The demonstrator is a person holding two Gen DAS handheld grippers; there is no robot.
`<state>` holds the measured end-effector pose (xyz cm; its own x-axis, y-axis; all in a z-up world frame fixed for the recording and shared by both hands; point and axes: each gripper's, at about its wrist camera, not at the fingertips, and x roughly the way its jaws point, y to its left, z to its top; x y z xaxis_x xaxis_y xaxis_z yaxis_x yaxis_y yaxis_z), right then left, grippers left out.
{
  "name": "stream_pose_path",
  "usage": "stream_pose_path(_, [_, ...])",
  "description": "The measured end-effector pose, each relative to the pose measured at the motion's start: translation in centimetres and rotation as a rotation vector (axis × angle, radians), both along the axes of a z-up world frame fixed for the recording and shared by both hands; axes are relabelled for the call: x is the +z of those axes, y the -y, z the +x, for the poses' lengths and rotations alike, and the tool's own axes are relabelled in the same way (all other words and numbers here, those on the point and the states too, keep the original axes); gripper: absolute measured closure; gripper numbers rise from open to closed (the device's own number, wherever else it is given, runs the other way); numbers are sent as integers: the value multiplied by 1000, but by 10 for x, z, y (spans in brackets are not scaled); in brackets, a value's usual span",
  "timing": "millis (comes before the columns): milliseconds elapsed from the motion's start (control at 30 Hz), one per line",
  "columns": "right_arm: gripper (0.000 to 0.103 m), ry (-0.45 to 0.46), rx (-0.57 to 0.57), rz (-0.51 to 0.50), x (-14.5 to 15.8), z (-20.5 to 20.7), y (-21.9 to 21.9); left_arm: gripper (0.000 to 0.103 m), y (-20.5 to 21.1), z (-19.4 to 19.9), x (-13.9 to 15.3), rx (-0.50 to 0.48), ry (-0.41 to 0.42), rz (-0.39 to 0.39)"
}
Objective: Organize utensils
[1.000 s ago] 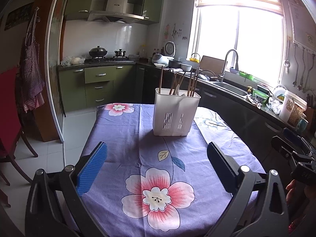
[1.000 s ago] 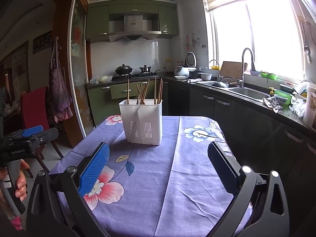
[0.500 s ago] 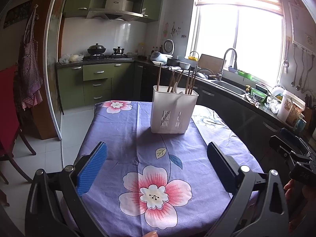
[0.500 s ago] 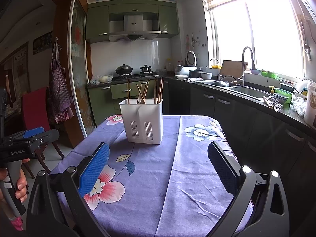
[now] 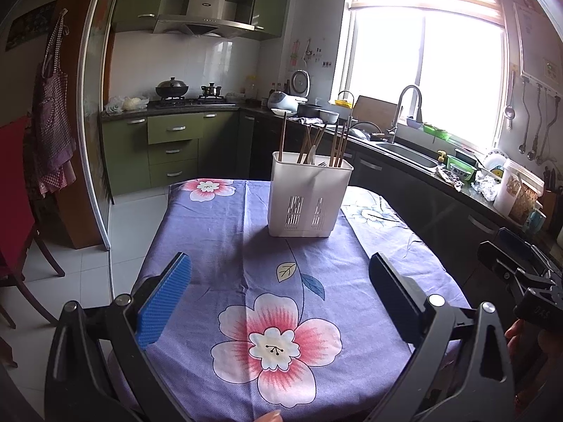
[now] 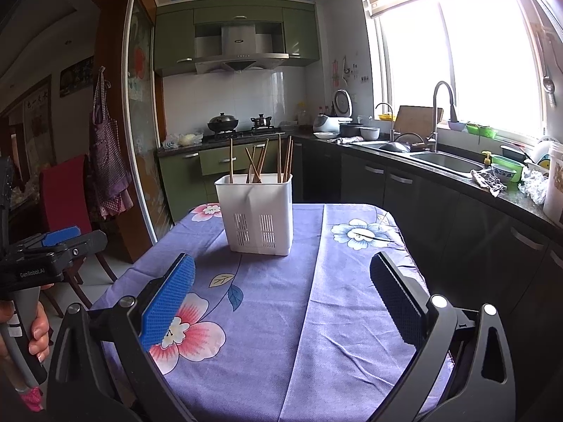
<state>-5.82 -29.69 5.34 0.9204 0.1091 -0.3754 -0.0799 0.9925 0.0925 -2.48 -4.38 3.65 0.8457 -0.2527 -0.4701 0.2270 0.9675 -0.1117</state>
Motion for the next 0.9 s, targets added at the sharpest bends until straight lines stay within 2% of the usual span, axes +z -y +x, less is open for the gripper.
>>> stream_pose_path(500, [5,-1,4,-1,-1,1,-2,7,-2,1,-1,-9,-15,-15])
stream_pose_path(900, [5,-4,6,-1,-2,2,0,7,-1,1,2,8,2,17])
